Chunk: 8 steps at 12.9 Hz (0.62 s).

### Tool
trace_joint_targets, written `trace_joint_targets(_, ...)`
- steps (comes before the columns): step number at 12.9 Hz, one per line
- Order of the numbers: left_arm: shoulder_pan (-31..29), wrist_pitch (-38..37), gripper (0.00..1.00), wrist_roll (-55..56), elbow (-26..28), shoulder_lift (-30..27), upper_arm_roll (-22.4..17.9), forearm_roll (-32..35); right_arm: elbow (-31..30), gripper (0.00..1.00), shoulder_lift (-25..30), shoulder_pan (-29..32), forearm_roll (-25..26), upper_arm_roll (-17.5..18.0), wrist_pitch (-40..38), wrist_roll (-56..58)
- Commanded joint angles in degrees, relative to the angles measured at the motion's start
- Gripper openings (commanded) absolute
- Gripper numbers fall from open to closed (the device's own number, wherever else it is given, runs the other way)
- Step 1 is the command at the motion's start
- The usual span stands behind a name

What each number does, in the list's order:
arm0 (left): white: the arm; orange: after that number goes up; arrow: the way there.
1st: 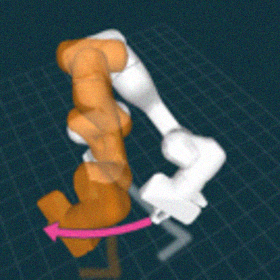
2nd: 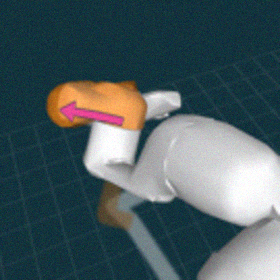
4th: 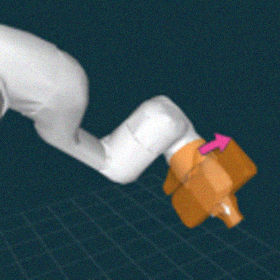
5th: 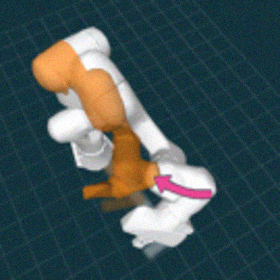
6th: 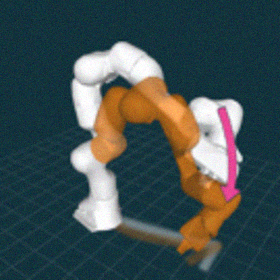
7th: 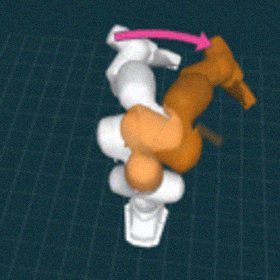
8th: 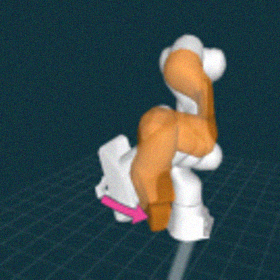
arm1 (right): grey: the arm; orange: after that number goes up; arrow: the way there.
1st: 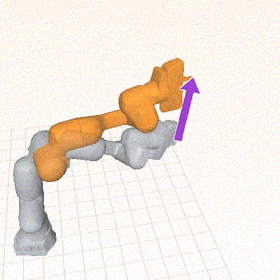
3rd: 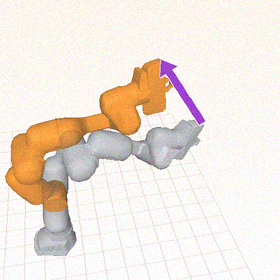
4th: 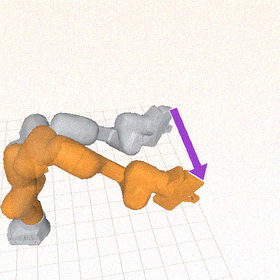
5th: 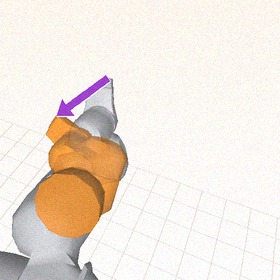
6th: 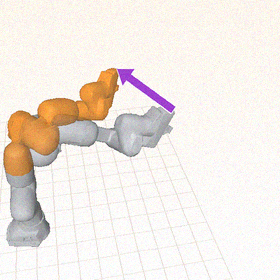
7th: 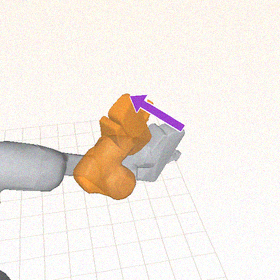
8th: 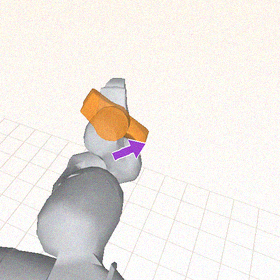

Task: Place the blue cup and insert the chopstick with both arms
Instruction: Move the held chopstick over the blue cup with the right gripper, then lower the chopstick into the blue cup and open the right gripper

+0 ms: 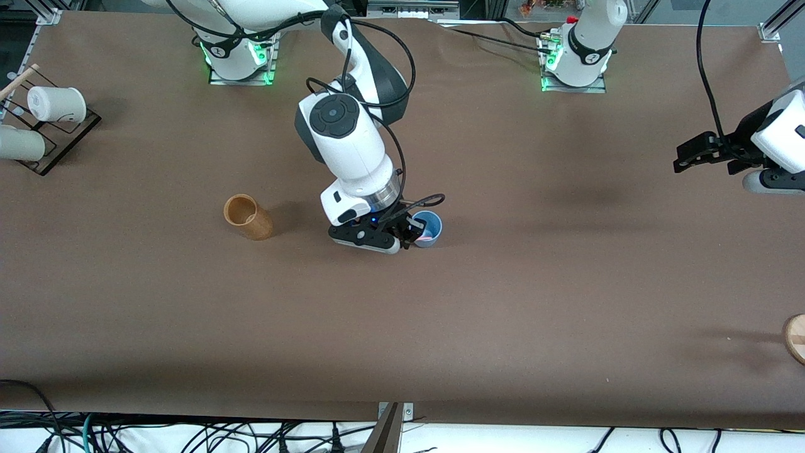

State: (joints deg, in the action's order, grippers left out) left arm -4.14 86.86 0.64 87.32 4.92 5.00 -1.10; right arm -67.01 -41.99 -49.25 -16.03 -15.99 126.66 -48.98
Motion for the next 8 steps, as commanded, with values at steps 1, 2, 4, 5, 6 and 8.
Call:
trace_joint_targets(1,0.1,0.94,1.0,-0.47,1.27,-1.14,0.97,0.66,-1.1,0.0,0.42,-0.59,0.56,-0.36,-0.54,-0.68)
trace_joint_targets(2,0.27,0.94,1.0,-0.29,1.27,-1.14,1.06,0.66,-1.63,0.0,0.42,-0.93,0.74,-0.45,-0.45,-0.77)
trace_joint_targets(4,0.19,0.94,1.0,-0.03,1.27,-1.06,0.97,0.66,-1.9,0.29,0.33,-1.03,1.0,-0.45,-0.45,-0.77)
trace_joint_targets(5,-0.07,0.94,1.0,-0.2,1.27,-1.06,0.97,0.66,-1.98,0.75,0.33,-1.03,1.09,-0.45,-0.54,-0.68)
trace_joint_targets(6,-0.08,0.94,1.0,-0.2,1.27,-1.06,0.97,0.74,-1.98,0.99,0.42,-1.03,1.09,-0.53,-0.63,-0.59)
trace_joint_targets(8,-0.34,0.94,1.0,-0.38,1.27,-1.06,0.97,0.74,-1.46,1.0,0.86,-1.03,2.92,-0.89,-4.3,-0.16)
